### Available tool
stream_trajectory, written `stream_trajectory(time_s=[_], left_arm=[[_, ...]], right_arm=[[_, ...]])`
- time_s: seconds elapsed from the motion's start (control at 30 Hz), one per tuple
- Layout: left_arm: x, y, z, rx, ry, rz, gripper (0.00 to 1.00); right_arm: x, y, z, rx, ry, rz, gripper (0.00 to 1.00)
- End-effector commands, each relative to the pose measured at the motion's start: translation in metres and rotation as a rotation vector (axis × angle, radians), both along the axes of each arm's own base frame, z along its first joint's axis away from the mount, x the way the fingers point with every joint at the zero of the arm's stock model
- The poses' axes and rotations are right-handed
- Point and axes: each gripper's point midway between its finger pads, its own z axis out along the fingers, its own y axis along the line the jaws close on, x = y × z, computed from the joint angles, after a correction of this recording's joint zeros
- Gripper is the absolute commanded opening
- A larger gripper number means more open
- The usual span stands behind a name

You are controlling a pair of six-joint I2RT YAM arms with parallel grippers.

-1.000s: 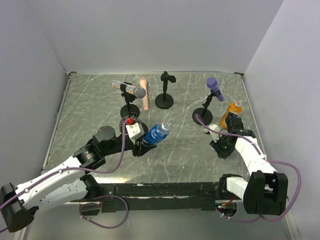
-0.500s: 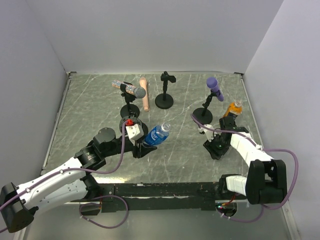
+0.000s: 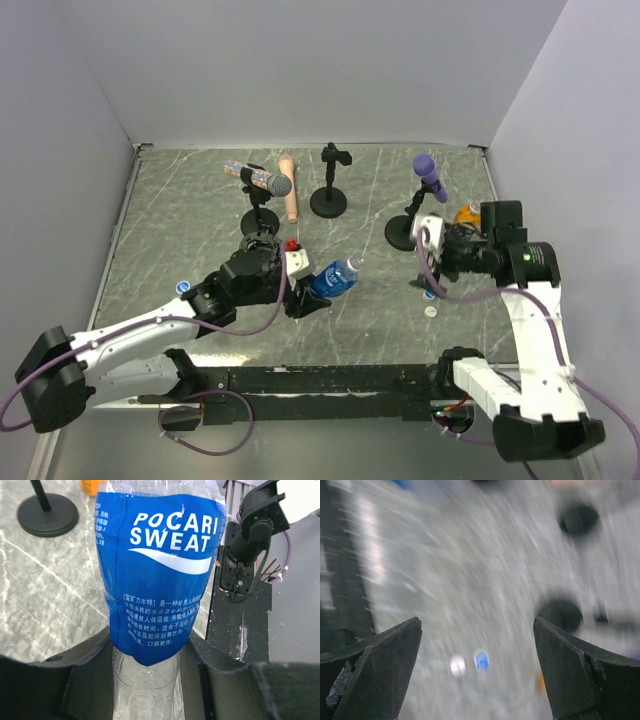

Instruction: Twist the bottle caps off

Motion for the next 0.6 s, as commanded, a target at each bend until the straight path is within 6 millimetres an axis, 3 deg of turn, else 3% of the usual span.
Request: stream_trajectory(time_s=[0.0,0.2,0.43,0.57], left_arm=[[0.004,-0.024,0.040,-0.090,-0.086,-0.060,0.01],[0.002,-0.040,0.036,-0.077,-0.072,-0.089,0.01],[-0.005,-0.046,0.041,-0.099,-0.077,-0.110,0.01],[-0.007,-0.049,0.045,-0.121,-0.070,-0.120,0.01]], right_arm=[[-0.076,0.072,0.029,0.262,0.111,0.414,0.99],[-0.077,0.108,0.057,0.351,0.144,0.479,0.99],[-0.051,0.113,0.044,0.319,0.203,0.361,0.99],[-0.065,0.124,0.047,0.396,0.298,0.418,0.99]])
